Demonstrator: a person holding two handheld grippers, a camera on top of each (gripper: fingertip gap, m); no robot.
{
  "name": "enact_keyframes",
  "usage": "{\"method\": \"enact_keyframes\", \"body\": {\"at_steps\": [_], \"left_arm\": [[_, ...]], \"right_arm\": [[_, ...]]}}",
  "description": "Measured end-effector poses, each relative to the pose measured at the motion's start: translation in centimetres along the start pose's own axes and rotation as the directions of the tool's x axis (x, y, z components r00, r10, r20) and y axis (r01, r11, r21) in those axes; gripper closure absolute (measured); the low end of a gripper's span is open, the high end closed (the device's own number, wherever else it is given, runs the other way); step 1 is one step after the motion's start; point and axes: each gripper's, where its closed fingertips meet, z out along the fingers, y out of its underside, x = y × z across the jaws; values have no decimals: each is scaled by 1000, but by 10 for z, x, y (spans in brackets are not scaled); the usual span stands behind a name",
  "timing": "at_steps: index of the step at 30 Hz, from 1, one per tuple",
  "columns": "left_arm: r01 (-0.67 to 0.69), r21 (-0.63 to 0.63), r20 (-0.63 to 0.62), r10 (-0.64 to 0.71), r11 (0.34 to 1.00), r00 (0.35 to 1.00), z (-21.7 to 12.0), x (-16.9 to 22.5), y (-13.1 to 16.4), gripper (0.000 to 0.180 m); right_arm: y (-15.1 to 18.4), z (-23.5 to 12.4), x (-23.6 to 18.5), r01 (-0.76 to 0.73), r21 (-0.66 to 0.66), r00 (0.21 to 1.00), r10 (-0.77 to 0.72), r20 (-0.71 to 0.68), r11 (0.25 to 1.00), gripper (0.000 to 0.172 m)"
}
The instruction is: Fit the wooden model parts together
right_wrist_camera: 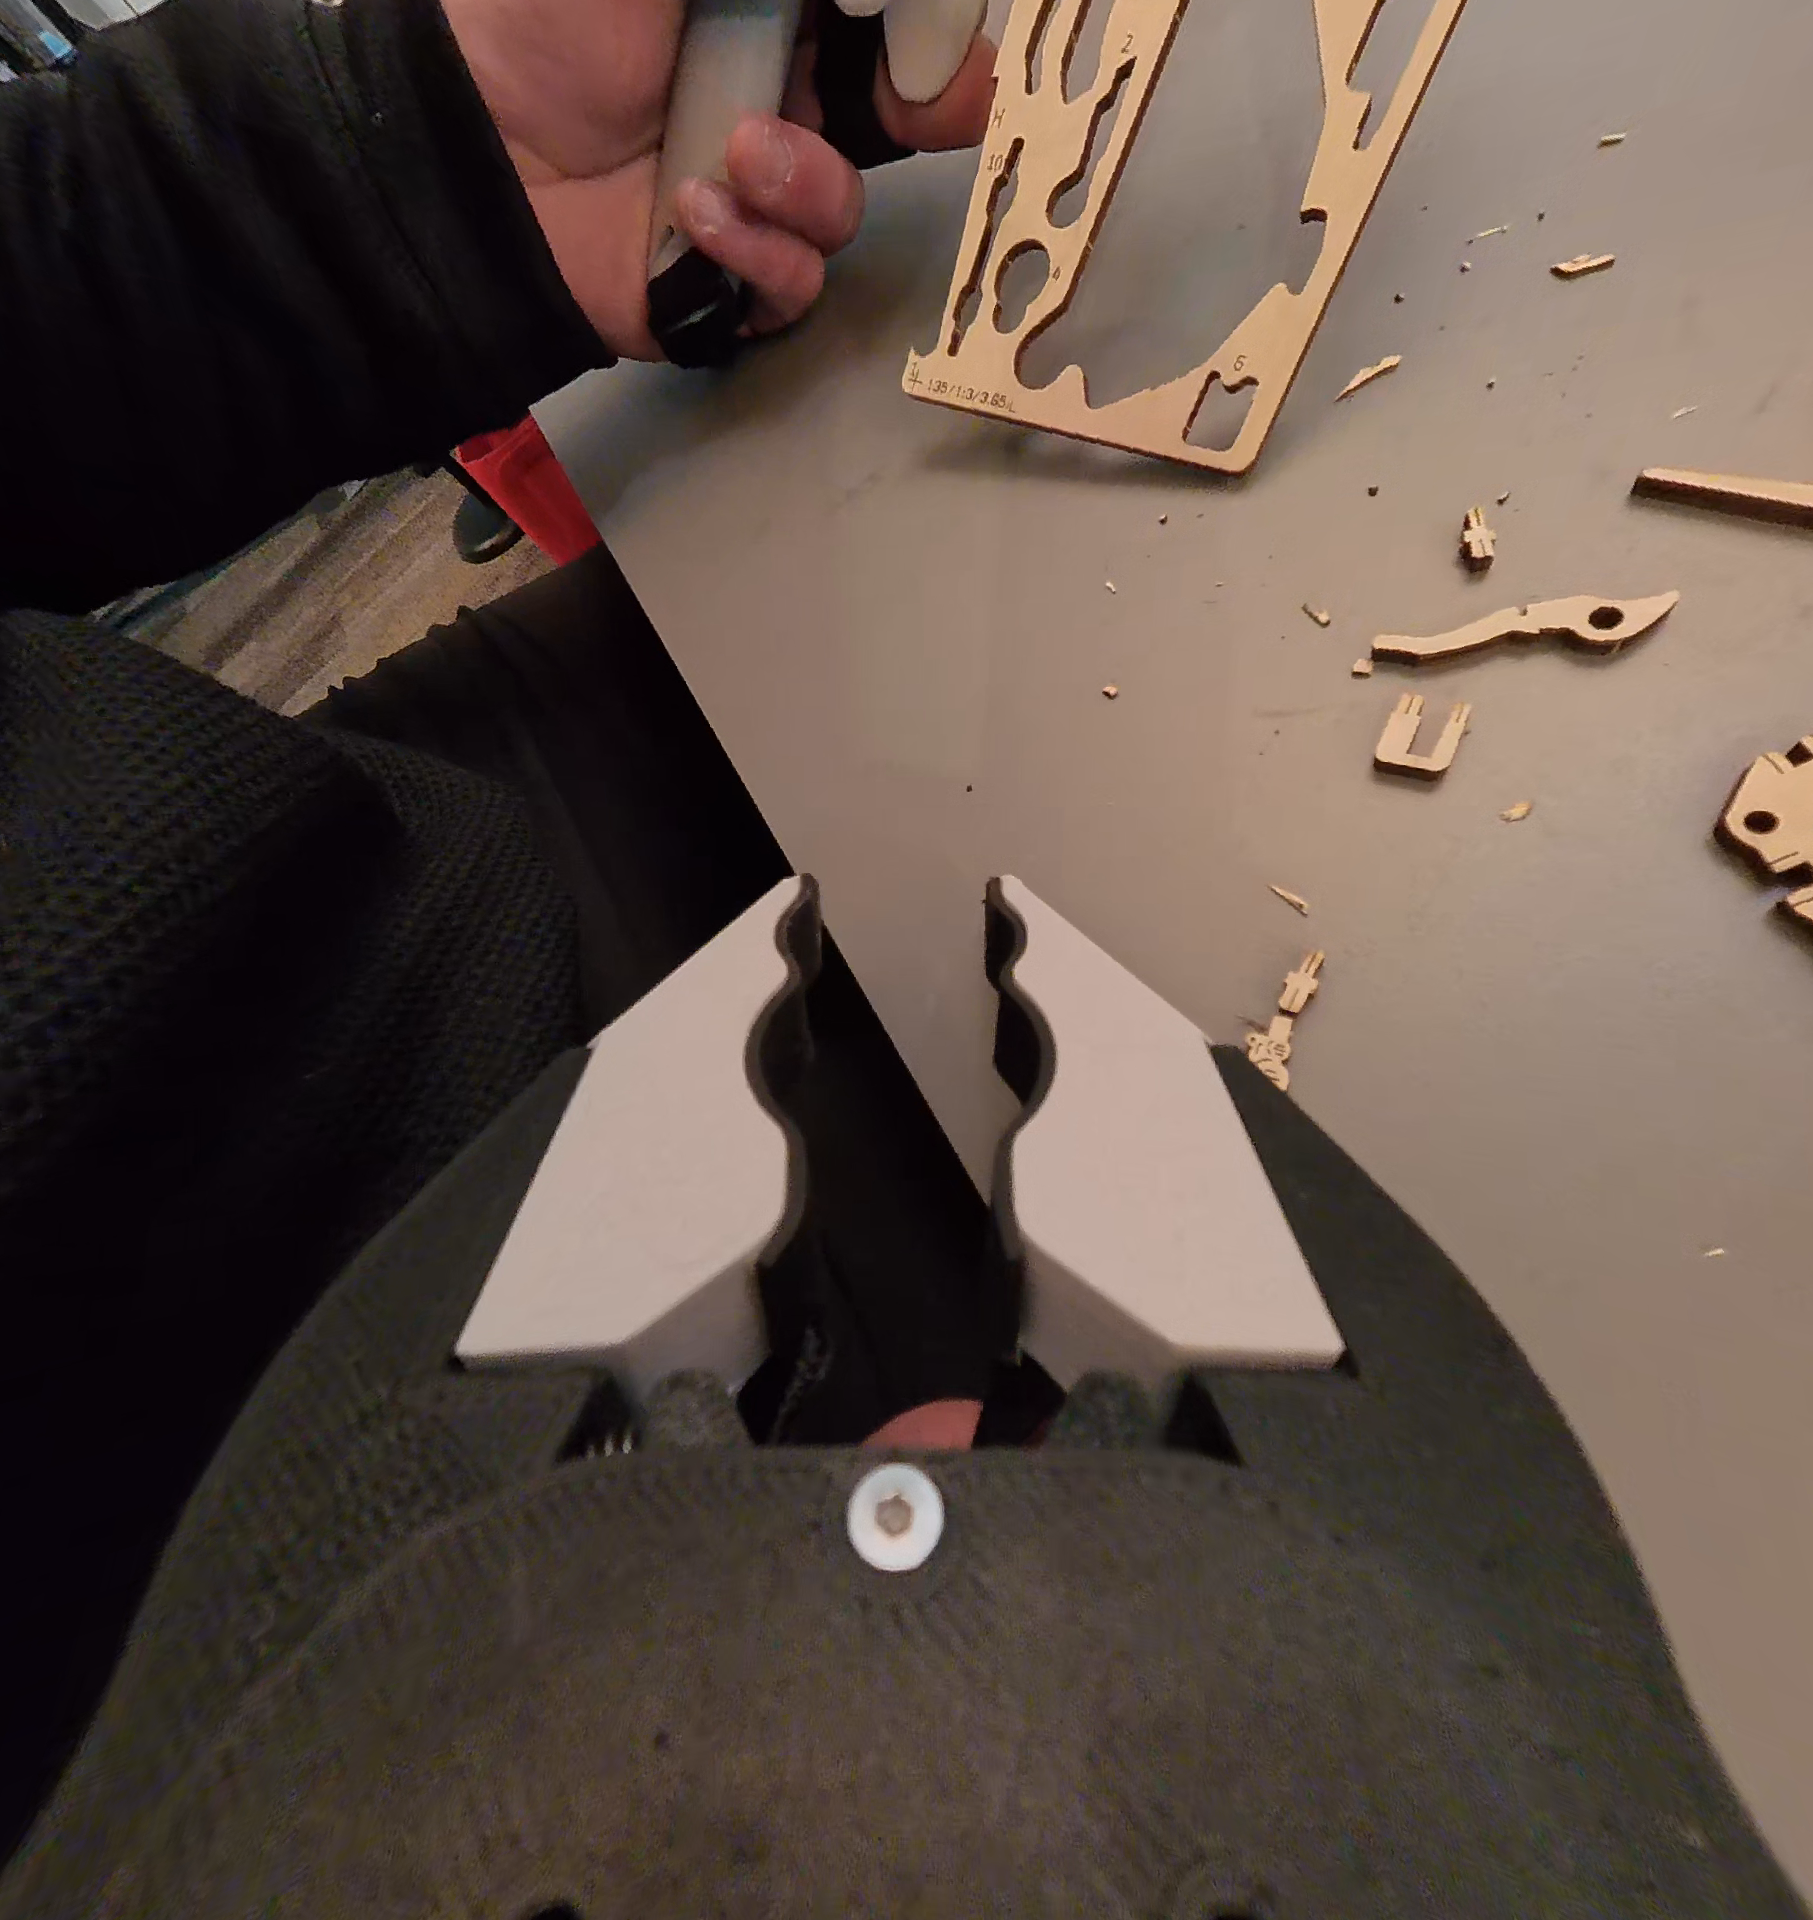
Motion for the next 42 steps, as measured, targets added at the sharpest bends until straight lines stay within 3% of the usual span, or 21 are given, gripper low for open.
{"method": "enact_keyframes", "body": {"at_steps": [31, 37, 42], "left_arm": [[18, -11, 75, -17, 1000, 997, 3, -12, -1, 174], [-52, -8, 139, 52, 999, 989, 0, -18, -4, 149], [-259, -32, 307, 257, 965, 916, -13, -22, -13, 113]], "right_arm": [[-5, -4, -1, -1, 19, 1000, 1, -2, 1000, 136], [-14, -11, 0, -1, 57, 1000, 2, -10, 998, 135], [-34, -35, 10, -18, 146, 999, 24, -45, 989, 136]]}}
